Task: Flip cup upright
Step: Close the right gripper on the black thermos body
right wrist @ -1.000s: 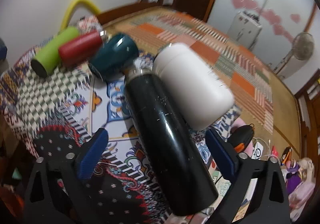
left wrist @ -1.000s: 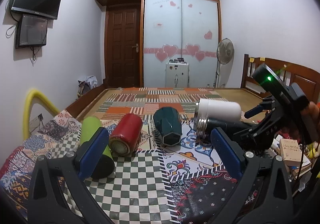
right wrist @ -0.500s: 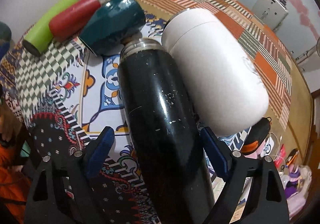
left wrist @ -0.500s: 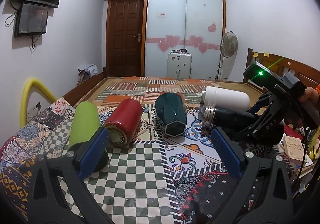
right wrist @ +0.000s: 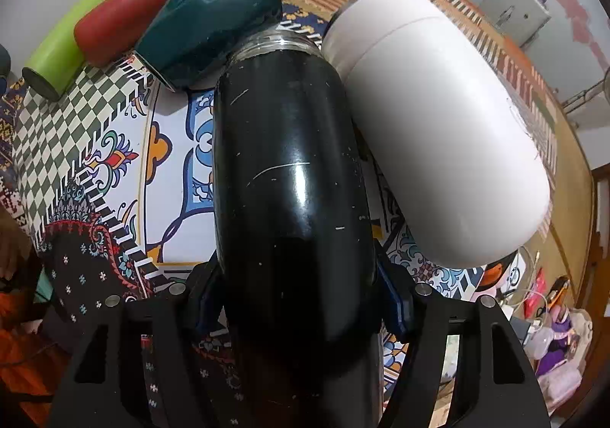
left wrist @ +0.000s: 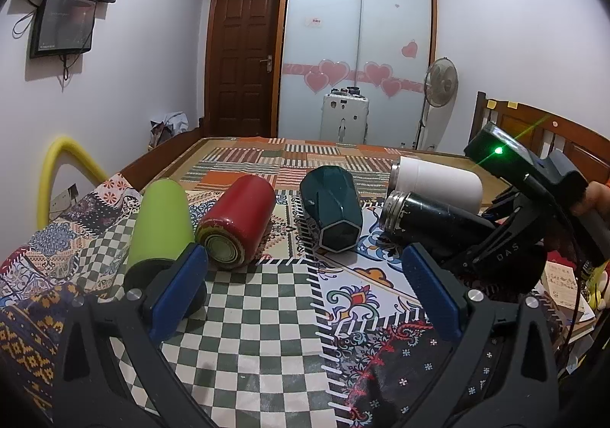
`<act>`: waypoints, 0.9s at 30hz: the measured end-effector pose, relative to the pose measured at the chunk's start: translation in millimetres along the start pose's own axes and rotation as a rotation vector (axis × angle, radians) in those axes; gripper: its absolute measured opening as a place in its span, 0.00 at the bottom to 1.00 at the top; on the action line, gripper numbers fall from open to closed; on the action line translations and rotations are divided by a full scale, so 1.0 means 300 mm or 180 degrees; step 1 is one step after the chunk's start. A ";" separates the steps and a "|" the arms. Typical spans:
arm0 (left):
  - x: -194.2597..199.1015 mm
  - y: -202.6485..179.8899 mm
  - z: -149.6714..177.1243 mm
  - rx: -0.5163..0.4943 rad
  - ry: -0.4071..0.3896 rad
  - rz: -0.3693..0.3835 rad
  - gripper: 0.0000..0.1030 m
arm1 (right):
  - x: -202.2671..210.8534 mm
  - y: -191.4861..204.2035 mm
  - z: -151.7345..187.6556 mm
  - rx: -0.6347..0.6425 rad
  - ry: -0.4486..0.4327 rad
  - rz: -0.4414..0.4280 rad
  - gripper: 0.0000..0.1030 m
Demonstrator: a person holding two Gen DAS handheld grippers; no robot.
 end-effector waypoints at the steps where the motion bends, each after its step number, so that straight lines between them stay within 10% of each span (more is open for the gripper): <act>1: 0.000 0.001 0.001 -0.0005 0.0003 -0.0011 1.00 | 0.004 -0.001 0.005 -0.0042 -0.0037 -0.0030 0.62; 27: 0.186 0.170 -0.022 -0.0012 -0.0152 -0.0344 1.00 | 0.063 0.419 0.037 0.0204 -0.0682 -0.0368 0.62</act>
Point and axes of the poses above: each gripper's, at about its wrist camera, not at the fingertips, and x roughly against the way its jaws point, y to its left, z to its underside, the point moved 4 cm from there along -x, roughly the way its jaws point, and after that the axes turned 13 degrees about -z, right-handed, at the moved point
